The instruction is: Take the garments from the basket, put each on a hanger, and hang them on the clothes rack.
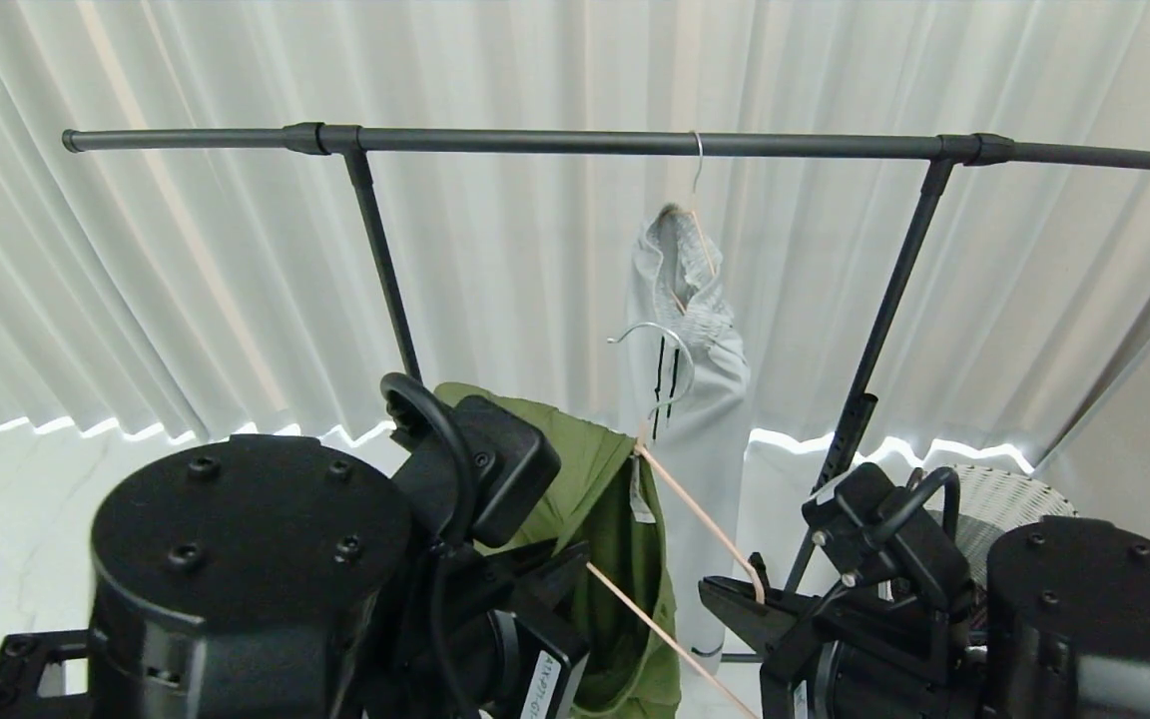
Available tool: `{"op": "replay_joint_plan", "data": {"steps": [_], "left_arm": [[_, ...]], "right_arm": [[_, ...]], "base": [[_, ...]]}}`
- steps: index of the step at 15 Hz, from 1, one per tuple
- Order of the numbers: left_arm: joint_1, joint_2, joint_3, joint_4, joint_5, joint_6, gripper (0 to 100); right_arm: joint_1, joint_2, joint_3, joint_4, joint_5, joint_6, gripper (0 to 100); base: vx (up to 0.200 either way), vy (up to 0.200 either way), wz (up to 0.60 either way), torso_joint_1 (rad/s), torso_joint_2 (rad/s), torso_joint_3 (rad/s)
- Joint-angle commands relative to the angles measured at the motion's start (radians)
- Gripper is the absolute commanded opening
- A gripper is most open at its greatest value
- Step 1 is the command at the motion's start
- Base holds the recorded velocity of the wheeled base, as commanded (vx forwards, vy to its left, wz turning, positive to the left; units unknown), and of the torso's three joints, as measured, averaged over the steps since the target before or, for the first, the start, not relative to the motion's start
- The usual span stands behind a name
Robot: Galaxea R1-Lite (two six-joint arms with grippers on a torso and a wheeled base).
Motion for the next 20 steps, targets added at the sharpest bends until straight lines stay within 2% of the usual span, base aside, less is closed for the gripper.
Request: {"op": "replay_joint_plan", "data": {"steps": [1, 3, 6, 8, 12, 15, 20], "left_arm": [[0.001, 0.016, -0.004, -0.041, 0.002, 0.003, 0], [0.003, 0.02, -0.004, -0.116, 0.019, 0.015, 0], [0.007, 0.02, 0.042, -0.126, 0.106, 0.035, 0], [0.007, 0.013, 0.047, -0.13, 0.111, 0.068, 0], [0.006, 0.006, 0.044, -0.183, 0.112, 0.101, 0], [0.009, 0.009, 0.05, -0.237, 0.128, 0.163, 0], [0.007, 0.05, 0.042, -0.257, 0.131, 0.164, 0]], "right_arm": [[0.0, 0.01, 0.001, -0.039, 0.0, -0.016, 0], [-0.001, 0.023, 0.001, -0.085, 0.0, -0.024, 0], [-0.001, 0.068, -0.001, -0.159, 0.0, -0.035, 0], [-0.003, 0.072, 0.002, -0.202, 0.0, -0.064, 0], [-0.01, 0.045, 0.005, -0.211, 0.0, -0.065, 0], [-0.015, 0.002, 0.071, -0.274, 0.0, -0.117, 0], [-0.012, -0.023, 0.157, -0.366, 0.0, -0.167, 0]], "base": [[0.0, 0.0, 0.0, 0.0, 0.0, 0.0], [0.0, 0.0, 0.0, 0.0, 0.0, 0.0], [0.0, 0.0, 0.0, 0.0, 0.0, 0.0], [0.0, 0.0, 0.0, 0.0, 0.0, 0.0], [0.0, 0.0, 0.0, 0.0, 0.0, 0.0], [0.0, 0.0, 0.0, 0.0, 0.0, 0.0], [0.0, 0.0, 0.0, 0.0, 0.0, 0.0]]}}
